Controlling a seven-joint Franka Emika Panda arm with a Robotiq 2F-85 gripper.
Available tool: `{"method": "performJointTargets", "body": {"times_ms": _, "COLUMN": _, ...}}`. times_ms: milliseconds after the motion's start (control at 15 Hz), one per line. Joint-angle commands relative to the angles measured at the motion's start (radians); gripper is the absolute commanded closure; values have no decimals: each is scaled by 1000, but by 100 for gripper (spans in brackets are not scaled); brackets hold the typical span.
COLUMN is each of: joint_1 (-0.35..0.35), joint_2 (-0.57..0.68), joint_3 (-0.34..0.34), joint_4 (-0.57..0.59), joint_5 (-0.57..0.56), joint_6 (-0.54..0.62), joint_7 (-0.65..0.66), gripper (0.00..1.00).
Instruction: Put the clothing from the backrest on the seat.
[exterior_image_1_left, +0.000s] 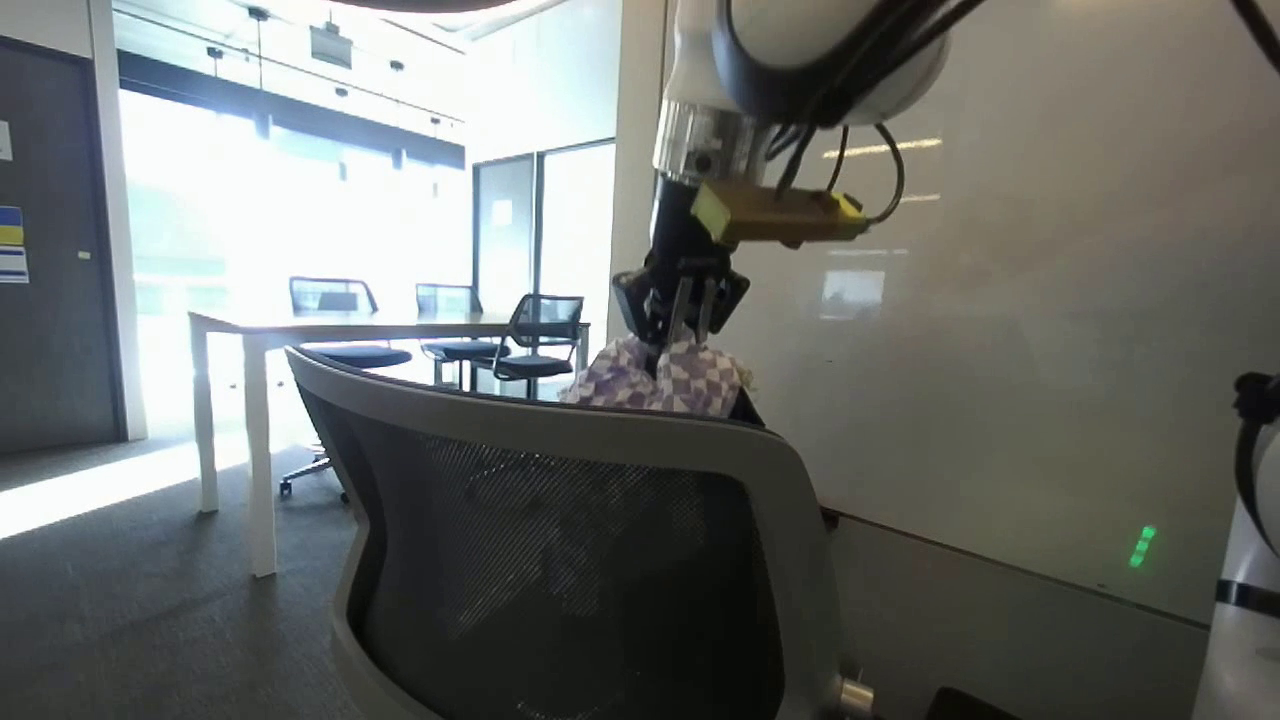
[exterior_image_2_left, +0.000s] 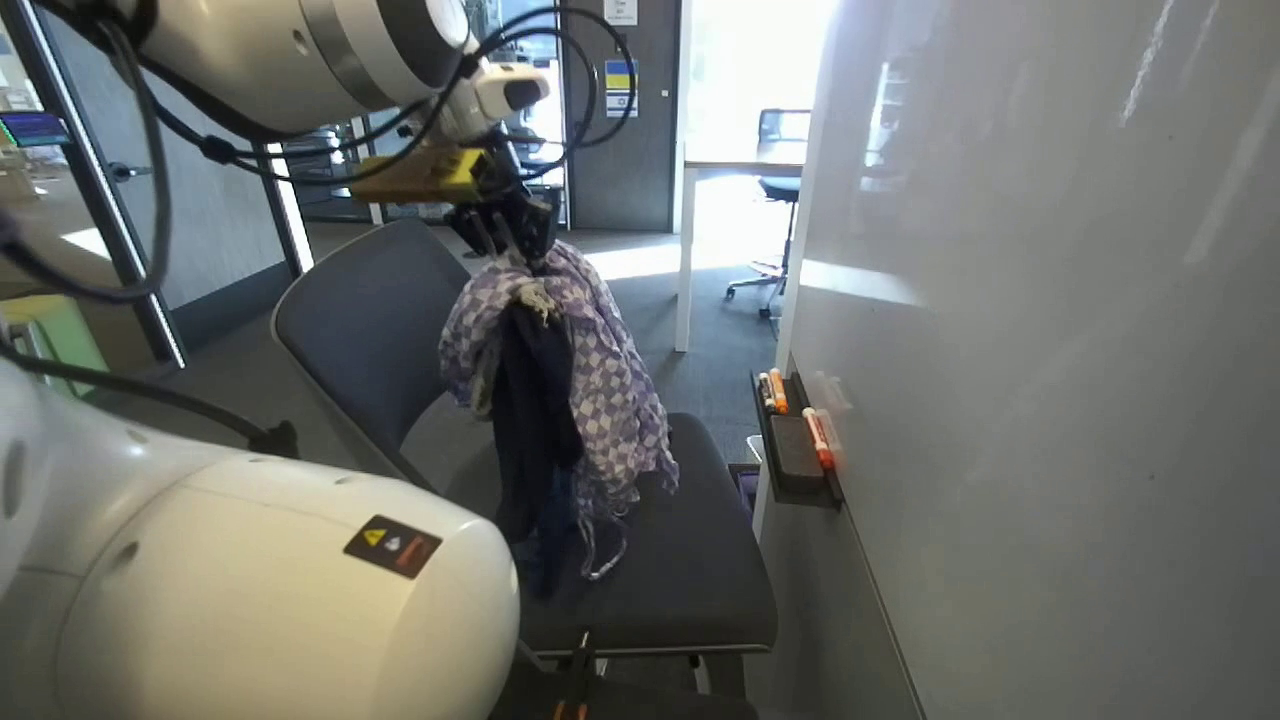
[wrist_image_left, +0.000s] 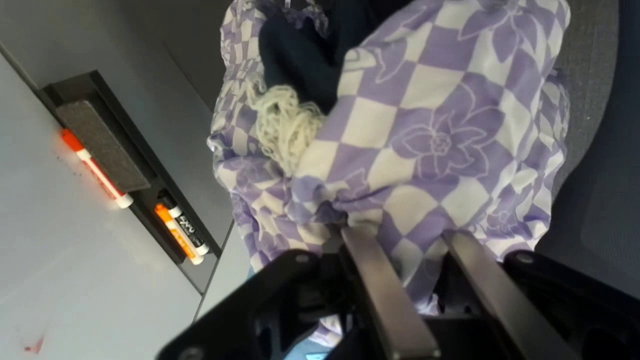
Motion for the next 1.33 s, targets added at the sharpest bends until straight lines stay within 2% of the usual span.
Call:
{"method": "performJointTargets", "body": {"times_ms": 0, "joint_1": -22, "joint_2": 138, "joint_3": -20, "joint_4": -45, "joint_5": -44, "joint_6": 176, "joint_7": -35, "gripper": 89}}
{"method": "performJointTargets", "body": {"times_ms": 200, "joint_1": -50, "joint_2": 270, "joint_3": -30, "joint_4": -62, "joint_5": -67, "joint_6": 274, "joint_7": -22, "gripper": 89}}
{"method": "performJointTargets", "body": {"times_ms": 533, "joint_1": -2, "joint_2": 468, "joint_3": -154, "joint_4": -49, "joint_5": 104, "joint_6": 381, "joint_7": -127, "gripper": 89}}
{"method": "performJointTargets", "body": {"times_ms": 733, "joint_1": 52, "joint_2": 571, "joint_3": -221, "joint_4": -25, "joint_5": 287, "joint_6": 431, "joint_7": -294, "gripper": 89}}
{"method": "performJointTargets", "body": {"times_ms": 933, "joint_1": 94, "joint_2": 645, "joint_3": -246, "joint_4": 17, "joint_5": 545, "joint_6": 390, "joint_7": -503, "gripper": 89}}
{"method": "performJointTargets", "body": {"times_ms": 1133, "joint_1": 75, "joint_2": 710, "joint_3": -225, "joint_4": 56, "joint_5": 674, "joint_6": 350, "joint_7": -609, "gripper": 89}}
{"method": "performJointTargets", "body": {"times_ms": 1267, "joint_1": 57, "joint_2": 743, "joint_3": -218, "joint_4": 72, "joint_5": 689, "joint_6": 336, "joint_7": -628, "gripper": 89}}
